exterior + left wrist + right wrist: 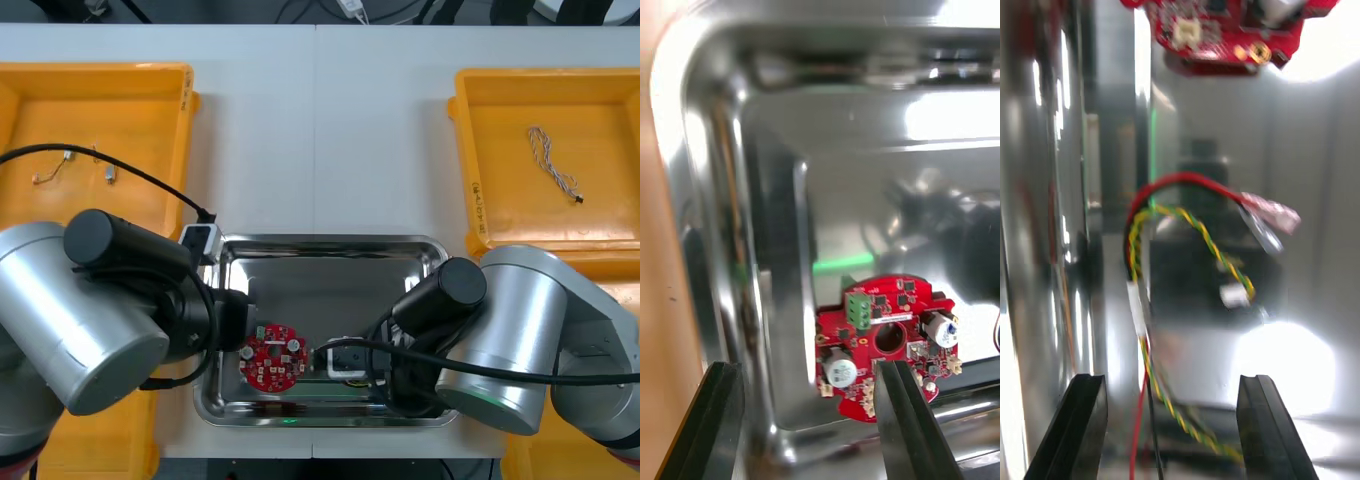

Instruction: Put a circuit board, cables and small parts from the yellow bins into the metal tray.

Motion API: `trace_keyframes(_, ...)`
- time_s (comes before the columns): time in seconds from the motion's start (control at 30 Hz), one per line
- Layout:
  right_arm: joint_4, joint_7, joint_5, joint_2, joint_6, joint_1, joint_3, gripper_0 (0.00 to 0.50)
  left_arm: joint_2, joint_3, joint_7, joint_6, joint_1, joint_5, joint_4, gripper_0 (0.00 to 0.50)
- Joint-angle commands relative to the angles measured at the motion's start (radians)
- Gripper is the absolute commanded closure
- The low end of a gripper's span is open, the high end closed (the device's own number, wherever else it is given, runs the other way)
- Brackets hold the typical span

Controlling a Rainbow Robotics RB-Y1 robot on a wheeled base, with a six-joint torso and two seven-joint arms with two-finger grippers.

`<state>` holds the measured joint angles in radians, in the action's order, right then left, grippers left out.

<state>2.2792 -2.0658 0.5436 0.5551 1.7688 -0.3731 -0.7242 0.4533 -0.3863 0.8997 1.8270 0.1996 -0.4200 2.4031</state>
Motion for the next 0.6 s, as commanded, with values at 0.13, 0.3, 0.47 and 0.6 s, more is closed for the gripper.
trace_keyframes(0.13,0.106,-0.008,0.062,-0.044,0.144,-0.058,0.166,0.0,0.108,0.122,-0.03,0.064,0.133,-0.14,0.039,0.0)
trace_keyframes(0.3,0.111,0.012,0.154,-0.052,0.151,-0.113,0.293,0.0,0.174,0.158,-0.022,0.093,0.188,-0.229,0.027,0.0)
trace_keyframes(0.47,0.111,0.065,0.253,-0.024,0.151,-0.162,0.424,0.0,0.254,0.17,-0.01,0.093,0.242,-0.324,-0.024,0.0)
trace_keyframes(0.6,0.102,0.13,0.332,0.028,0.151,-0.198,0.503,0.0,0.311,0.172,0.002,0.093,0.293,-0.384,-0.082,0.0)
